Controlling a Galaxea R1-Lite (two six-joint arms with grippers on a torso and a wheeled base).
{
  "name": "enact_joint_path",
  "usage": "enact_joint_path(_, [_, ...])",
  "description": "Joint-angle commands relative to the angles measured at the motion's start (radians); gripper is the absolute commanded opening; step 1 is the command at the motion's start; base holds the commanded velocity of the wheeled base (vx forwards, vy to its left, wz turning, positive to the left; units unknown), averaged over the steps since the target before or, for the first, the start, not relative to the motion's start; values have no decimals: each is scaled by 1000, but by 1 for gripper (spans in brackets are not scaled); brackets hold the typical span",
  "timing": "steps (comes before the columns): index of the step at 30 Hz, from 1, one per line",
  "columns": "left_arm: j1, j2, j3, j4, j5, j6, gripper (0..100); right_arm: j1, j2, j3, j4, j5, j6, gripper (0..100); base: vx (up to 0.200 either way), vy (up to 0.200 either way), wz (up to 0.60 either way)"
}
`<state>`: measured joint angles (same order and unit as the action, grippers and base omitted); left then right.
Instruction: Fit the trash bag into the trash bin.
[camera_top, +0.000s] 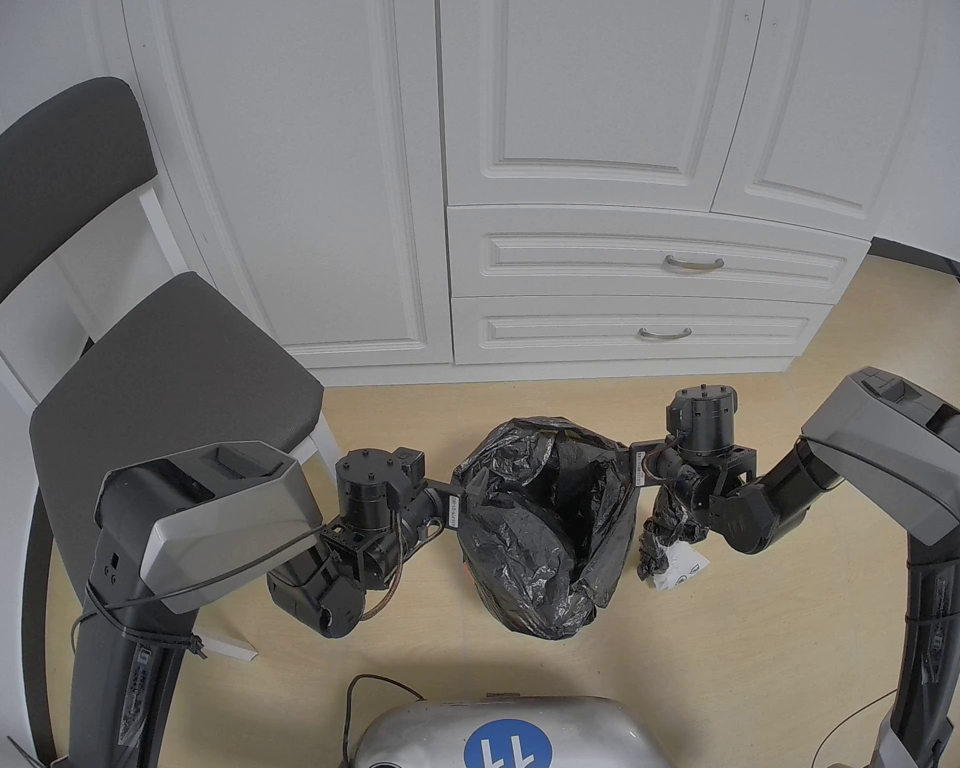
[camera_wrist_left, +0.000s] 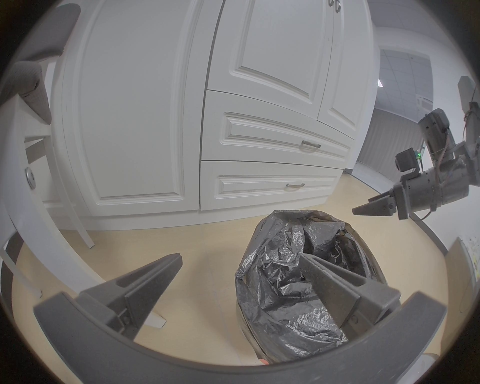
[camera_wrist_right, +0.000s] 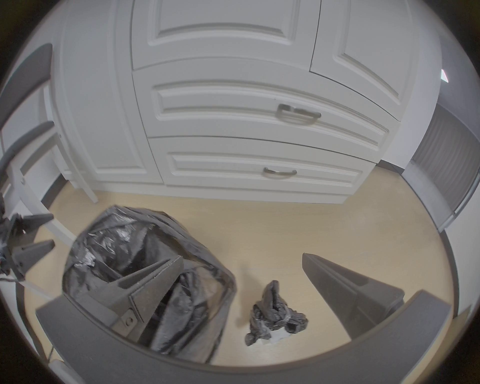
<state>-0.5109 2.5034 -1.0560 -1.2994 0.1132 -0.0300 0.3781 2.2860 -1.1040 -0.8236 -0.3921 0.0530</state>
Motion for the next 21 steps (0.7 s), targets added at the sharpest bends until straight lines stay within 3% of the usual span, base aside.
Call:
enact_joint_path(1, [8, 23, -30, 5, 0, -24, 100, 8, 24, -51, 6, 41, 53, 100, 0, 0, 0])
enact_joint_path(7, [28, 38, -68, 49, -32, -31, 100, 5, 101, -145, 18, 90, 159, 100, 0, 0, 0])
enact_joint_path(13, [54, 120, -202, 106, -87, -68, 100, 4, 148, -217, 93, 111, 266, 100, 0, 0, 0])
enact_joint_path(21, [63, 167, -303, 153, -81, -73, 100, -1, 198, -264, 90, 121, 292, 100, 0, 0, 0])
